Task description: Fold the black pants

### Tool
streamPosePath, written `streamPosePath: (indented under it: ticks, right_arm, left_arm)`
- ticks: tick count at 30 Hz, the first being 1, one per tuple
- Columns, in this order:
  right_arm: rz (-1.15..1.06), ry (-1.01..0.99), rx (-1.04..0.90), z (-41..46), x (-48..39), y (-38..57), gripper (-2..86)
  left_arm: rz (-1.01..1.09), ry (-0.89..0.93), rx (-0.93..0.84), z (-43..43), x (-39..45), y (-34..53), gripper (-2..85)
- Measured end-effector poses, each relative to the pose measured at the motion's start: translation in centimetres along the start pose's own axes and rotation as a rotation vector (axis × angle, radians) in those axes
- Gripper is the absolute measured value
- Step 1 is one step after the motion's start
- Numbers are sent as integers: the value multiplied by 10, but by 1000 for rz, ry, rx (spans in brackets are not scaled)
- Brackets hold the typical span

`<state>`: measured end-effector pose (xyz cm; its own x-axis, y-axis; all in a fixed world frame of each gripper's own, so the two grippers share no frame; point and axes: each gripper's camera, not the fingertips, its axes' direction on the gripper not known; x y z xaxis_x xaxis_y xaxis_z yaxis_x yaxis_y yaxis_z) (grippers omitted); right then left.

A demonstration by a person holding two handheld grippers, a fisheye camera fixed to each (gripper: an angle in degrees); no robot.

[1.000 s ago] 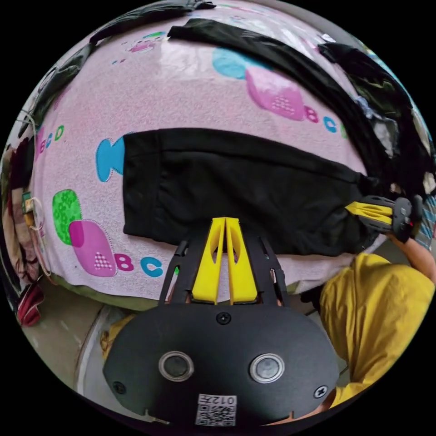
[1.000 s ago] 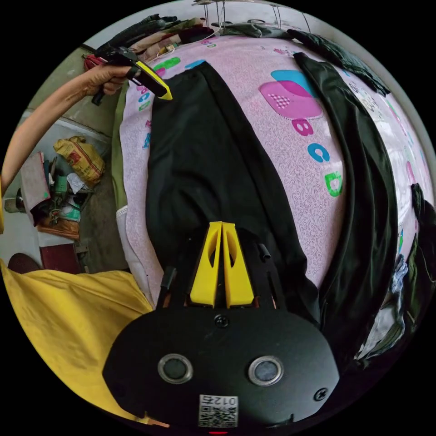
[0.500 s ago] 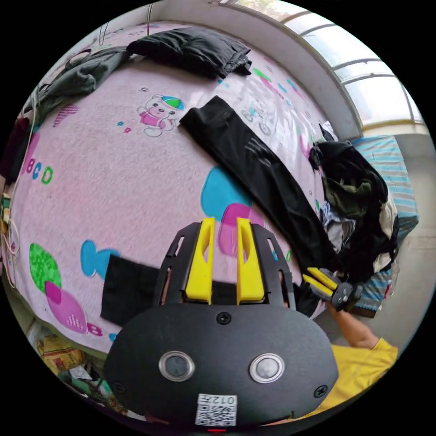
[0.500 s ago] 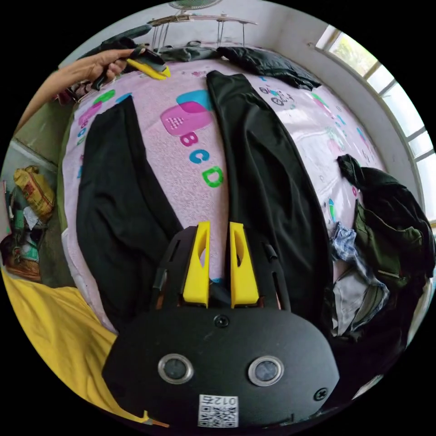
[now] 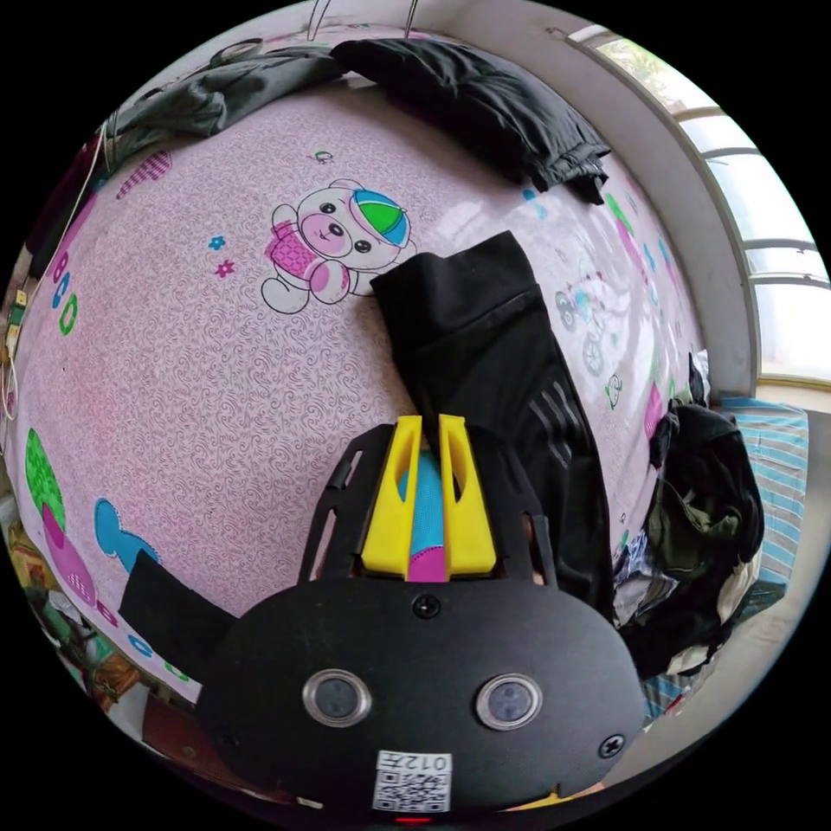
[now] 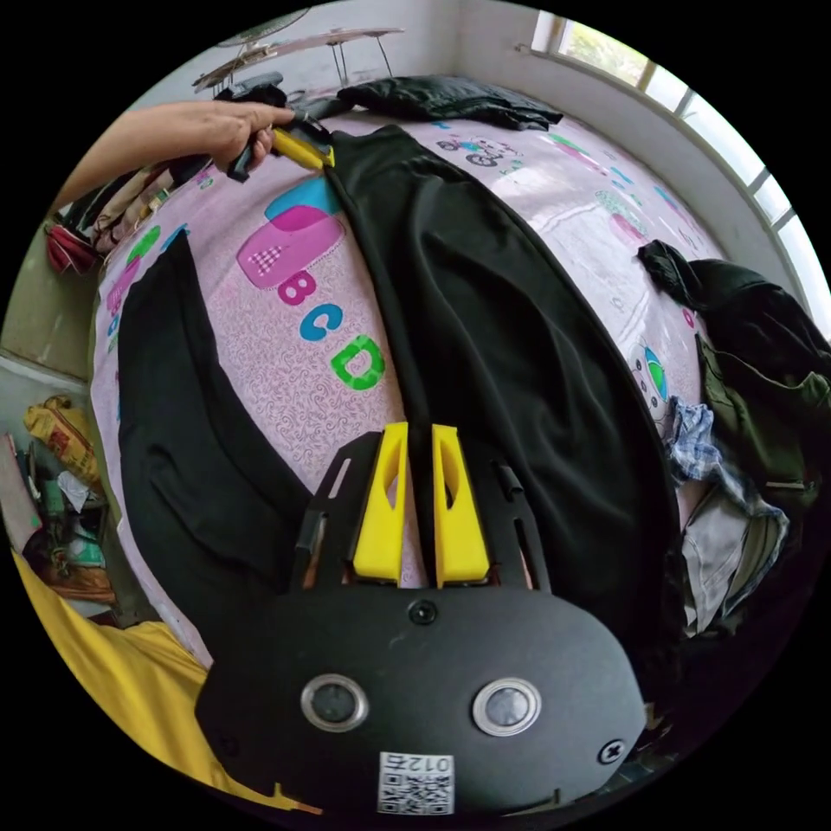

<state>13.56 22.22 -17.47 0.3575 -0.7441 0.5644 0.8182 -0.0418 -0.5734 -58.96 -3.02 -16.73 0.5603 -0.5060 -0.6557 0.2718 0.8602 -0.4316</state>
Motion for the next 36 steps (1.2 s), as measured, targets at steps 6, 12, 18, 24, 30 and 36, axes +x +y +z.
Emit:
streamPosePath:
  ticks: [6, 12, 18, 24, 30, 36]
  right_arm:
    - [-40, -83, -25, 6, 12, 9, 12]
    - [-155, -78, -34, 10, 5, 26, 10]
    - [-186, 13, -29, 16, 3, 38, 16]
    - [-97, 13, 98, -29, 34, 107, 18]
    - [122, 21, -86, -22, 86, 246, 9]
    - [215, 77, -203, 12, 113, 311, 3]
  left_arm:
    - [43, 75, -22, 3, -35, -2, 1]
    - [65, 92, -49, -2, -82, 17, 0]
    - [25, 138, 77, -15, -128, 50, 3]
    - [46, 200, 228, -46, -168, 131, 11]
    - [169, 237, 28, 4, -179, 267, 14]
    - [325, 77, -165, 82, -154, 351, 8]
